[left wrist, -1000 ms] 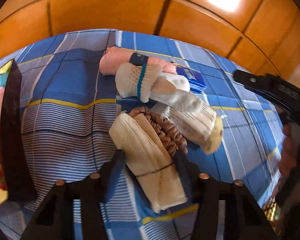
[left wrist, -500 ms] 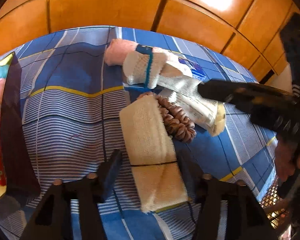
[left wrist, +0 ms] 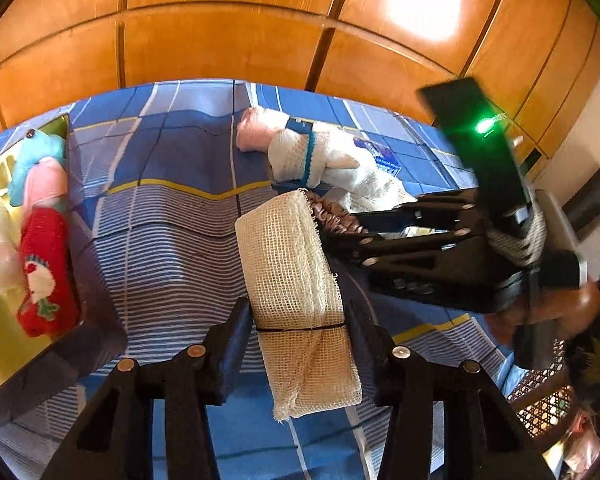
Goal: Organize soft objects
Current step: 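Grasp the beige gauze bundle with the left tool while the right tool grasps the brown scrunchie, then carry the gauze bundle into the gold tray and open the left tool, then carry the brown scrunchie into the tray and open the right tool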
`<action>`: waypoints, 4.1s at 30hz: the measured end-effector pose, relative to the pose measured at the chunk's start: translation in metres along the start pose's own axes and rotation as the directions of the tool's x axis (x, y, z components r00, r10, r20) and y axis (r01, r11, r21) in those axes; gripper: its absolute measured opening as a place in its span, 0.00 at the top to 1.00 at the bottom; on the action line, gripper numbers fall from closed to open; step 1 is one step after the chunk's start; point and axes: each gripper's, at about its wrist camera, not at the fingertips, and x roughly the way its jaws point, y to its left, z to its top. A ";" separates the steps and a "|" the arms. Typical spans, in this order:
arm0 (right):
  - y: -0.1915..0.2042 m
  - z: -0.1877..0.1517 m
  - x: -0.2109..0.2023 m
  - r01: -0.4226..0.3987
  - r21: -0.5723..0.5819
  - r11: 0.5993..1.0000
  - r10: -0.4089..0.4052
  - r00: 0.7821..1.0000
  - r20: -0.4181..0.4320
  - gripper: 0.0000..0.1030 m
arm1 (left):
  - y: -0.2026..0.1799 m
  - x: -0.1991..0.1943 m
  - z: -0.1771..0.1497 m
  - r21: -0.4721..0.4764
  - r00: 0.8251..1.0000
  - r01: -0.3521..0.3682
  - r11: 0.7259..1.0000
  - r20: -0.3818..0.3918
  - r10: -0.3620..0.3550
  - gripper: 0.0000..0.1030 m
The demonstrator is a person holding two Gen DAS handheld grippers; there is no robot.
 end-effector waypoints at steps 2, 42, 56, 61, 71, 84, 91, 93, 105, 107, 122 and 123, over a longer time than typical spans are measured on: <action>0.004 -0.002 -0.001 -0.001 -0.014 1.000 0.001 1.000 0.012 0.79 | 0.001 -0.007 -0.002 0.006 1.000 -0.001 1.000 0.015 0.001 0.53; 0.014 -0.013 -0.007 0.035 -0.058 0.998 -0.031 0.997 0.073 0.78 | 0.285 -0.109 0.017 -0.454 0.879 -0.440 0.775 -0.040 0.475 0.52; 0.014 -0.013 -0.005 0.045 -0.071 0.996 -0.040 0.997 0.072 0.78 | 0.284 -0.086 0.017 -0.463 0.835 -0.501 0.731 -0.038 0.549 0.33; 0.016 -0.014 -0.005 0.051 -0.071 0.996 -0.046 0.996 0.071 0.78 | 0.262 -0.106 0.003 -0.499 0.799 -0.511 0.700 0.024 0.601 0.31; 0.026 -0.014 -0.006 0.098 -0.101 0.990 -0.091 0.993 0.075 0.79 | 0.183 -0.127 -0.034 -0.429 0.832 -0.447 0.785 0.123 0.541 0.27; 0.023 -0.014 -0.006 0.096 -0.077 0.992 -0.090 0.993 0.073 0.79 | 0.131 -0.124 -0.057 -0.376 0.869 -0.403 0.834 0.127 0.478 0.26; 0.029 -0.008 -0.005 0.153 0.010 0.988 -0.153 0.988 0.034 0.79 | 0.128 -0.126 -0.059 -0.353 0.881 -0.384 0.853 0.137 0.453 0.26; 0.034 -0.008 -0.004 0.186 0.028 0.982 -0.187 0.982 0.036 0.80 | 0.132 -0.127 -0.062 -0.365 0.883 -0.377 0.851 0.135 0.449 0.26; 0.028 -0.001 -0.032 0.179 0.188 0.966 -0.198 0.977 0.084 0.82 | 0.146 -0.134 -0.071 -0.415 0.893 -0.339 0.844 0.141 0.427 0.26; 0.028 0.002 -0.043 0.146 0.202 0.968 -0.172 0.978 0.114 0.82 | 0.149 -0.136 -0.072 -0.424 0.891 -0.339 0.840 0.142 0.431 0.26; 0.100 0.041 -0.075 -0.070 0.086 0.994 0.043 0.958 0.282 0.82 | 0.179 -0.150 -0.085 -0.502 0.868 -0.373 0.781 0.110 0.485 0.26; 0.112 0.047 -0.075 -0.099 0.057 0.993 0.079 0.954 0.290 0.82 | 0.181 -0.153 -0.085 -0.508 0.865 -0.373 0.776 0.113 0.489 0.26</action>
